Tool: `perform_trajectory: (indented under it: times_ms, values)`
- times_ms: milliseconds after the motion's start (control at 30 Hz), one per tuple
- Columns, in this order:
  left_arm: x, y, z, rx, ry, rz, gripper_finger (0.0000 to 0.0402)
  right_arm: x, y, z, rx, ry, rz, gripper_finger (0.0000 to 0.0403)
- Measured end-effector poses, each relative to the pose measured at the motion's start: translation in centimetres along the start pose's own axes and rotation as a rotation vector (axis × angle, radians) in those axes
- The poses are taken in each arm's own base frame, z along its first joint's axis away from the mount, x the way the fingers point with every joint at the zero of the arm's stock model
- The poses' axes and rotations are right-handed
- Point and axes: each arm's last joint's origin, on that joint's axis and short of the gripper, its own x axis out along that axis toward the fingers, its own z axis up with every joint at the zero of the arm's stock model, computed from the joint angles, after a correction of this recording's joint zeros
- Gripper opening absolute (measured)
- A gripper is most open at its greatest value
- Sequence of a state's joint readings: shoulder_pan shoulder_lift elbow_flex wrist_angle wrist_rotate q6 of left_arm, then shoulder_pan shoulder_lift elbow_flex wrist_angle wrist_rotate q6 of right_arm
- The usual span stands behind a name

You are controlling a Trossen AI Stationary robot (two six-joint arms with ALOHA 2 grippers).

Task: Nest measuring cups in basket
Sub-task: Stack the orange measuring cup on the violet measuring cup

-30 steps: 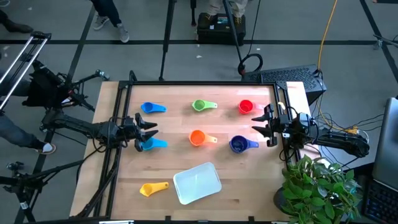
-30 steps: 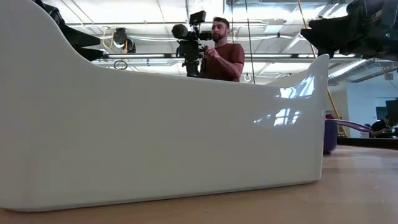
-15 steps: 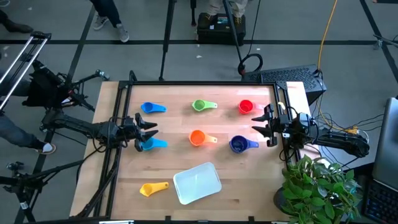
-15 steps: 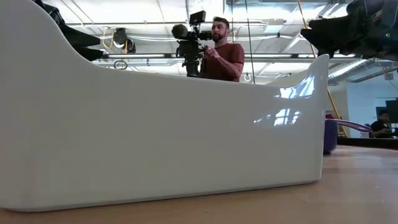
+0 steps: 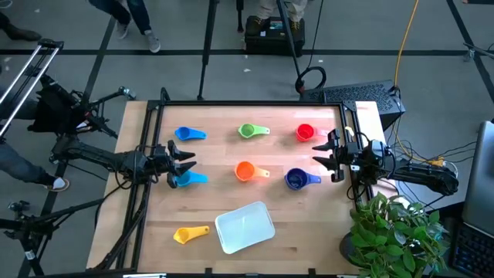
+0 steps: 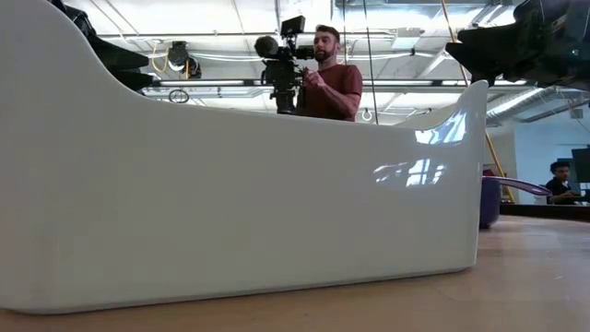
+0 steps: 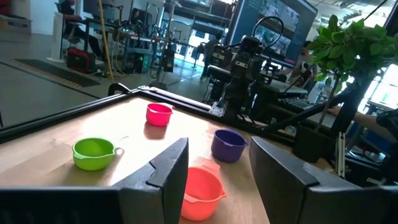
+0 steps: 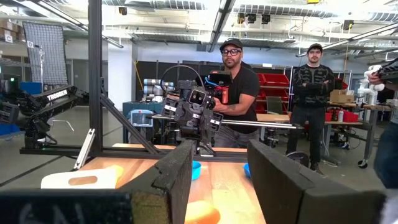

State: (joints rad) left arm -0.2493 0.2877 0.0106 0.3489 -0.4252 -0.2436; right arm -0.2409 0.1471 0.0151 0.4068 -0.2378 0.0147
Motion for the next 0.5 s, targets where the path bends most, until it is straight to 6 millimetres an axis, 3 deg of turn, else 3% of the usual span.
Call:
perform_trajectory:
  times_ms: [500]
  values:
    - [0.0,0.0,0.01,0.04,-0.001,0.0,0.0172,0.0,0.0,0.0,0.0,0.0,0.0,0.0146]
